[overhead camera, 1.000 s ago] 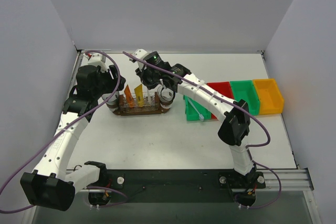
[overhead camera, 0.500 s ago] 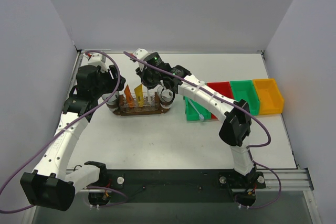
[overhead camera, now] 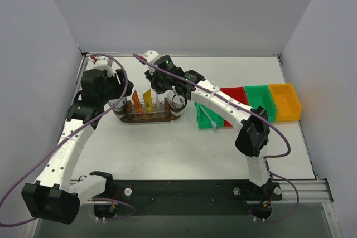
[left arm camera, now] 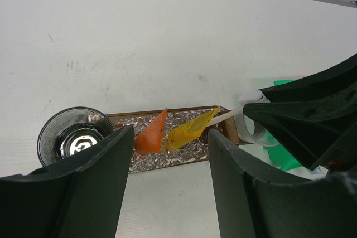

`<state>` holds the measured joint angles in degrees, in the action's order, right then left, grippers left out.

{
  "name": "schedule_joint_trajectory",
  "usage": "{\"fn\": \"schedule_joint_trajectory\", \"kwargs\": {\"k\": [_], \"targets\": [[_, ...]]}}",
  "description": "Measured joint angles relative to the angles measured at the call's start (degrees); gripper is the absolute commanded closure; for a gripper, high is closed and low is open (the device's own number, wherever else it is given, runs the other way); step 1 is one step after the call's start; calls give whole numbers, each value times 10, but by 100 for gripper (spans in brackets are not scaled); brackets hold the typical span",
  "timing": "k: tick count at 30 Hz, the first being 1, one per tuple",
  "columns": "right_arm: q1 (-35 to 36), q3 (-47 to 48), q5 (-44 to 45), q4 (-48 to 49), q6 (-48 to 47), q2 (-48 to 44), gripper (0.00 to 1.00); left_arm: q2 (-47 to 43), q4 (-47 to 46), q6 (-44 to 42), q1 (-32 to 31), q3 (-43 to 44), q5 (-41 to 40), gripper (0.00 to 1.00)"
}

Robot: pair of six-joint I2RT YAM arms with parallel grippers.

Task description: Prepare toiletry sets of a toothbrush and toothpaste on the tray

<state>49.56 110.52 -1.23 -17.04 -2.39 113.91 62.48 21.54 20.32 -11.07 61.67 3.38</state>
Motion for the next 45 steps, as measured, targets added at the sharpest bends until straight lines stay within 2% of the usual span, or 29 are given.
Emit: {"fn": "schedule_joint_trajectory", "kwargs": {"k": [31,45], "targets": [[0,-14,-3,-42,8,-19,100,0,0,0,-1,0,0,35],[2,8,-7,-76,7,-19,100,0,0,0,-1,0,1,35]]}}
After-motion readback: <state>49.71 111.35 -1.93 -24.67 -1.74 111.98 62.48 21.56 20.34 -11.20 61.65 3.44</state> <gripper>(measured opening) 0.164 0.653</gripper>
